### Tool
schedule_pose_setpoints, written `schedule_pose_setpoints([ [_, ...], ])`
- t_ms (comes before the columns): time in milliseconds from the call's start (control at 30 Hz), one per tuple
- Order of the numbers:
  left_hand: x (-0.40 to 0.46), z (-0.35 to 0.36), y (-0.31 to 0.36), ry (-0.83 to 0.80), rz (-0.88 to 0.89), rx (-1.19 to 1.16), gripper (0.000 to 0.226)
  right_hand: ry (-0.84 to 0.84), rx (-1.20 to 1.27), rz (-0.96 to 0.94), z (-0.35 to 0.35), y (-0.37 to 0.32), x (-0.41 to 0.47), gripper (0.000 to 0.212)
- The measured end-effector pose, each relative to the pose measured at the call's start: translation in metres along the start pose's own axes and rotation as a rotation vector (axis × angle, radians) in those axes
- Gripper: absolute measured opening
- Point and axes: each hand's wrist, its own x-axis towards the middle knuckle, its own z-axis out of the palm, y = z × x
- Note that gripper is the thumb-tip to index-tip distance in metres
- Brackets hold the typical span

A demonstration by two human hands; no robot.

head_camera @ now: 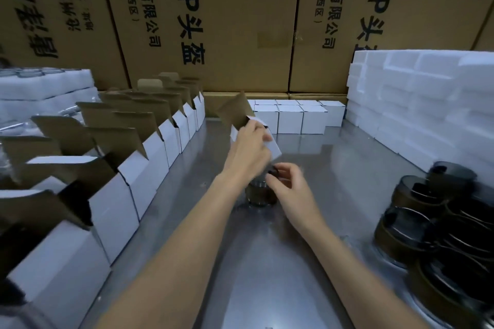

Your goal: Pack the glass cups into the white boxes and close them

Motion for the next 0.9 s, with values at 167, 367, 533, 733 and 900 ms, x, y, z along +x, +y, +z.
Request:
schedule_pose_setpoints([
  [167, -0.021, -0.016, 0.013, -0.097, 0.014, -0.141, 0.035, -0.056, -0.053, -0.001, -0.004, -0.002, -0.017, 0.012],
  [367, -0.046, -0.032, 0.038, -0.124, 0.09, 0.128, 0.028, 0.181, 0.051, -0.025, -0.012, 0.002, -0.02, 0.015],
  [533, -0.067, -0.033, 0.04, 0.104, 0.304, 0.257, 0.025, 0.234, 0.025, 0.0, -0.012, 0.005, -0.014, 0.015],
  [733, -0.062, -0.027, -0.001, 0.17, -0.443, -0.792, 0.042, 0.233, -0.106, 0.127, -0.005, -0.002, -0.01, 0.064],
  [900, -0.07, -0.006, -0.009, -0.031, -0.394, -0.852, 0.041, 0.291, -0.221, 0.2, 0.001, -0.007, -0.007, 0.07],
])
